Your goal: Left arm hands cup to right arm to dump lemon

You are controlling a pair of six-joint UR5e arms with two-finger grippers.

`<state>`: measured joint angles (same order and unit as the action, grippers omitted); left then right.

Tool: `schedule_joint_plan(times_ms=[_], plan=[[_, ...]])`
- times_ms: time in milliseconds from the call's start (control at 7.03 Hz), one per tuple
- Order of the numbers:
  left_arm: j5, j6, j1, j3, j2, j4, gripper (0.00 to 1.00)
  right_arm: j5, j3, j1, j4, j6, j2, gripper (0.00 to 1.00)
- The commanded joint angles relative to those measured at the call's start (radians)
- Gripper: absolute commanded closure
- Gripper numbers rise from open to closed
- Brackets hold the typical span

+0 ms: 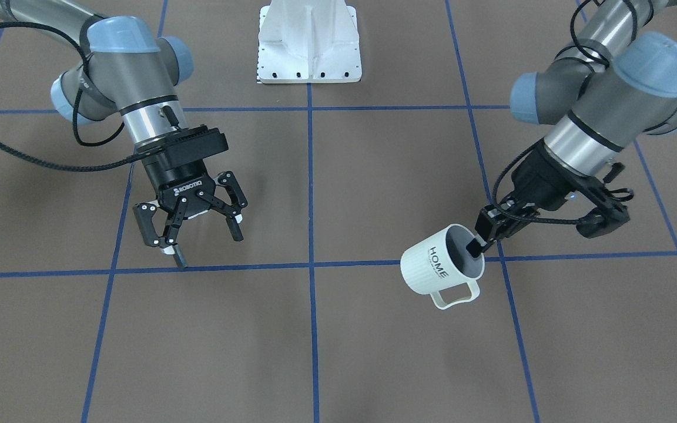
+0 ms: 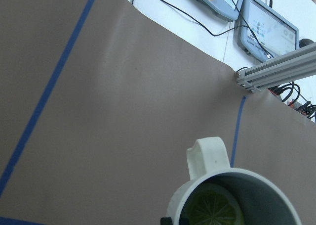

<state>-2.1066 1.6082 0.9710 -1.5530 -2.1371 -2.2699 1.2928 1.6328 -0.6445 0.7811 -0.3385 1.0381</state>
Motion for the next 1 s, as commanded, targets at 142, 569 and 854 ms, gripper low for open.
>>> schedule_joint_plan(times_ms=[142, 569, 854], plan=[[0.117, 0.142, -0.098, 0.011, -0.133, 0.09, 1.0, -0.176, -0.077, 0.118, -0.095, 0.003, -0.082, 0.03], [0.131, 0.173, -0.112, 0.016, -0.176, 0.118, 1.0, -0.205, -0.074, 0.146, -0.095, 0.062, -0.079, 0.02], [0.129, 0.177, -0.139, 0.01, -0.184, 0.127, 1.0, -0.217, -0.067, 0.15, -0.097, 0.122, -0.079, 0.02]])
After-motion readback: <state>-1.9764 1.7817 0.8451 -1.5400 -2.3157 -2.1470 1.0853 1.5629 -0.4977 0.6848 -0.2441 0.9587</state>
